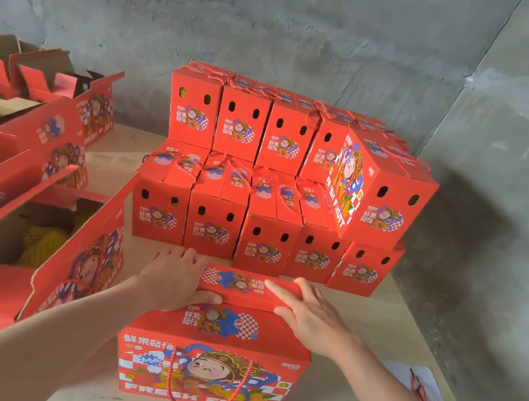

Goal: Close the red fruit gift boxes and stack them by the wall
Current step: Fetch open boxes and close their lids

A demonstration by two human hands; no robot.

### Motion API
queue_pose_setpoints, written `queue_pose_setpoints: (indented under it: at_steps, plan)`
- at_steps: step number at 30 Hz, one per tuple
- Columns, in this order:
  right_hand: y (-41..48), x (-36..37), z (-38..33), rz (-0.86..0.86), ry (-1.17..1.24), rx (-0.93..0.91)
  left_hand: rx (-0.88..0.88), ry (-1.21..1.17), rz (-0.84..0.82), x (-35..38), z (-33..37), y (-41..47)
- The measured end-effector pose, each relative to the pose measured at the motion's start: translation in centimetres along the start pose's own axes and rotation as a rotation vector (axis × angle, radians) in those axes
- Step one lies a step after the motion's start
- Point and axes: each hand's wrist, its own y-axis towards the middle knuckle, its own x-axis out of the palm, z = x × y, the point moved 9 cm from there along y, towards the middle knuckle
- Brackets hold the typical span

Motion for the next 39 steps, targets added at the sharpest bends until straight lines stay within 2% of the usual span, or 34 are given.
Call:
queue_pose_setpoints:
  at_steps: [9,12,15,17,25,30,35,39]
  plan:
    - [0.2,0.4,-1.1,-0.036,-0.077,0.038,-0.046,0.013,0.009,0.1,0.0,0.2]
    - [0.4,0.5,-2.3,-0.039,-0.076,-0.031,-0.002,0.000,-0.080,0.9,-0.2,0.3]
    - [0.3,0.9,-2.2,-0.071,-0.004,-0.026,0.114,-0.058,-0.254,1.8,-0.7,0.2]
    - [0.2,1.0,-2.1,-0.064,0.012,-0.028,0.175,-0.105,-0.308,1.7,-1.1,-0.1]
    - [0.3,1.2,-2.1,-0.039,0.024,-0.033,0.211,-0.057,-0.218,1.5,-0.8,-1.0]
    - [0.4,1.6,-2.0,-0.058,0.024,-0.038,0.124,-0.125,-0.143,2.3,-1.0,-1.0]
    - [0.7,1.7,-2.1,-0.069,0.008,-0.033,0.070,-0.086,-0.188,3.0,-0.9,-0.5]
    - [0.4,1.4,-2.4,-0.039,0.003,-0.030,0.002,-0.078,-0.152,2.8,-1.0,-0.8]
